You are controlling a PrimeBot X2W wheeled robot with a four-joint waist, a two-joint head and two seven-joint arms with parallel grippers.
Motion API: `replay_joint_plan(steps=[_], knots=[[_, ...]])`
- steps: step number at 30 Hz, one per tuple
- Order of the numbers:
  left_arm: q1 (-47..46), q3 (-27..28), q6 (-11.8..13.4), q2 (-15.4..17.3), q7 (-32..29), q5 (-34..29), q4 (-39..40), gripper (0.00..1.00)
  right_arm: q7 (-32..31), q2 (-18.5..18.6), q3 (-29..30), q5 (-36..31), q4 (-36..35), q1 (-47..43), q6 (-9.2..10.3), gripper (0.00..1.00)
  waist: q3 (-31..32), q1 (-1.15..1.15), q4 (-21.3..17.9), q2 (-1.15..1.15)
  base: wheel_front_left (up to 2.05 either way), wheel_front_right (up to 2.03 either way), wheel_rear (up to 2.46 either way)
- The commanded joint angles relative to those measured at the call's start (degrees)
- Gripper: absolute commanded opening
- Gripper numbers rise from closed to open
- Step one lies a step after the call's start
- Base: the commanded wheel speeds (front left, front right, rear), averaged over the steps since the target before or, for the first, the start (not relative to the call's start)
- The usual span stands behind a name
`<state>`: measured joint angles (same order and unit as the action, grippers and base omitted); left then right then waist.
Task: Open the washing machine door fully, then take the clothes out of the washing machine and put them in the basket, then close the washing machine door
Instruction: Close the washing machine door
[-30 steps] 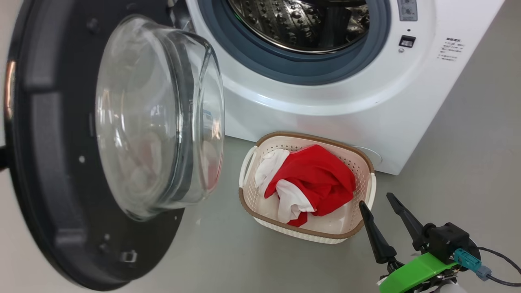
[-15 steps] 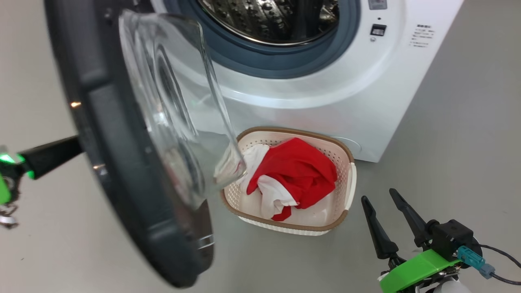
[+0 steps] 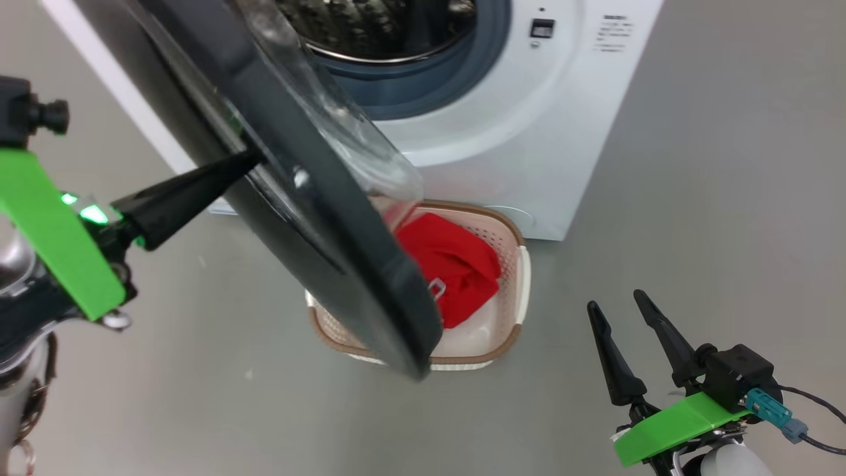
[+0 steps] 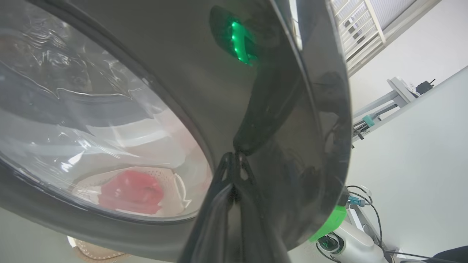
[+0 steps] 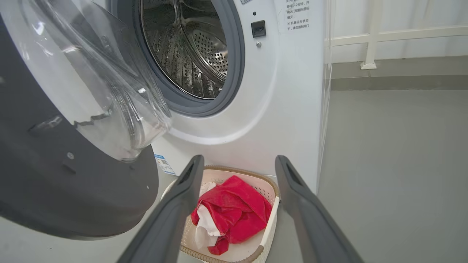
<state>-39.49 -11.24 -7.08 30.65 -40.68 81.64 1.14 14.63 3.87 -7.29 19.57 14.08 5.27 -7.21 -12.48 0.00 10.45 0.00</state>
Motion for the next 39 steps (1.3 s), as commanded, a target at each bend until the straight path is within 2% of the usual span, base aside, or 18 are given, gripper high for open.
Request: replay_joint_plan(steps=[1,11,26,39], knots=[[-3.70,1.21,-0.41,1.69,2.47,-1.19,1.01,0.00,0.37,-0.21,-1.11,-0.78,-1.55,1.52,-0.28,1.00,-1.03,0.00,-2.41,0.00,0.00,0.00,0.00],[-8.72,-4.40,-0.41,1.39,12.87,-2.06,-2.84,0.00,0.37,-0.80,-1.16,-0.67,-2.22,2.49,-0.28,1.00,-2.97,0.00,-7.62,0.00,0.00,0.00,0.00],[-15.43,-10.07,-0.41,5.09,26.21,-1.84,-10.83,0.00,0.37,-0.98,-2.13,1.99,-3.11,3.99,-0.28,1.00,-5.19,0.00,-14.44,0.00,0.00,0.00,0.00],[-19.21,-14.52,-0.41,8.11,33.22,0.08,-16.34,0.00,0.37,-0.99,-1.94,3.42,-3.69,4.17,-0.28,1.00,-6.01,0.00,-16.80,0.00,0.00,0.00,0.00]])
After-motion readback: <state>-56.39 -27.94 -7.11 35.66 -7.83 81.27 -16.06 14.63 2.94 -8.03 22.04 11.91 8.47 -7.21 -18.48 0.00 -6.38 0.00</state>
